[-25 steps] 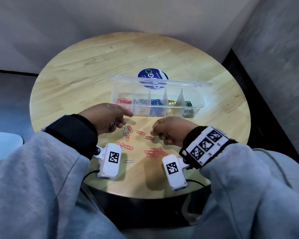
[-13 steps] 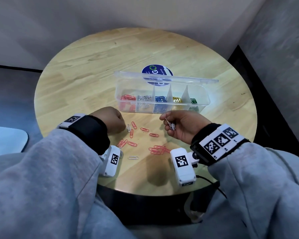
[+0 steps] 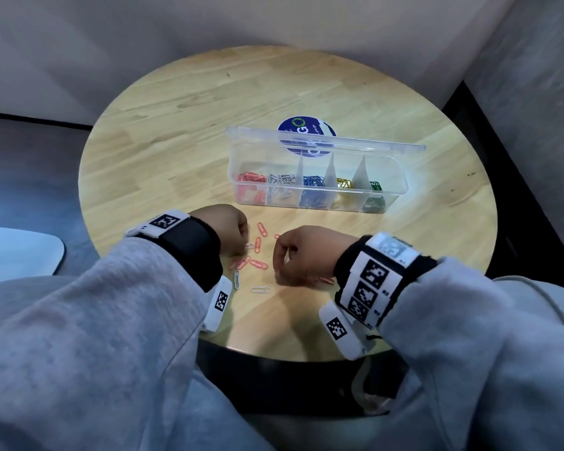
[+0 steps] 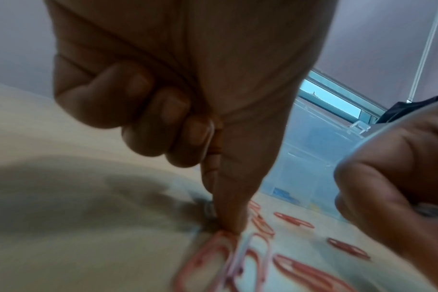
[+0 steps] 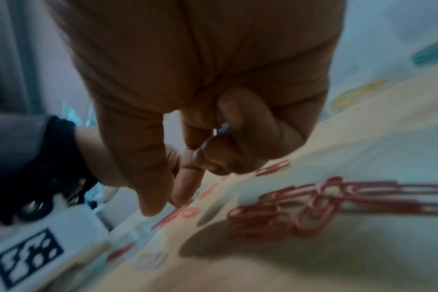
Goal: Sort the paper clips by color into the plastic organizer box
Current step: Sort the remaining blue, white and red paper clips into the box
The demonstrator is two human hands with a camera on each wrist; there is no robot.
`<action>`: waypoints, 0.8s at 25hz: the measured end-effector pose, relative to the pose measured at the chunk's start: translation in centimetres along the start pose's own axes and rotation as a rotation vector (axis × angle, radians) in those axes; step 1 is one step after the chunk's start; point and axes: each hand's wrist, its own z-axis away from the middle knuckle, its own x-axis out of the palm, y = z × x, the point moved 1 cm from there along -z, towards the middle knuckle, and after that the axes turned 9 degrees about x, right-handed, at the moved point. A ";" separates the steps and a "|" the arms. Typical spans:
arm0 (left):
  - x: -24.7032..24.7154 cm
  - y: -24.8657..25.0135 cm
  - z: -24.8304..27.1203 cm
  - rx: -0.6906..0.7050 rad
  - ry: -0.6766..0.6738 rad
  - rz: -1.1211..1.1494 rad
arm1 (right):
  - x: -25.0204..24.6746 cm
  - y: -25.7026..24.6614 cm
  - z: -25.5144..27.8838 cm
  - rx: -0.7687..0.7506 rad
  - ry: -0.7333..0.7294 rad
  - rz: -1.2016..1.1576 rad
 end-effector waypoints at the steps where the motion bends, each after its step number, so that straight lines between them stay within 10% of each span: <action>1: 0.0 0.0 0.3 -0.006 -0.011 0.004 | 0.5 -0.4 0.1 -0.029 0.006 0.097; 13: -5.2 -2.6 4.5 -0.075 0.317 1.028 | 2.7 -2.4 -1.0 -0.095 -0.004 0.388; 20: -5.3 -2.4 4.8 -0.054 0.336 1.167 | 0.9 -0.4 -1.5 0.049 -0.258 -0.653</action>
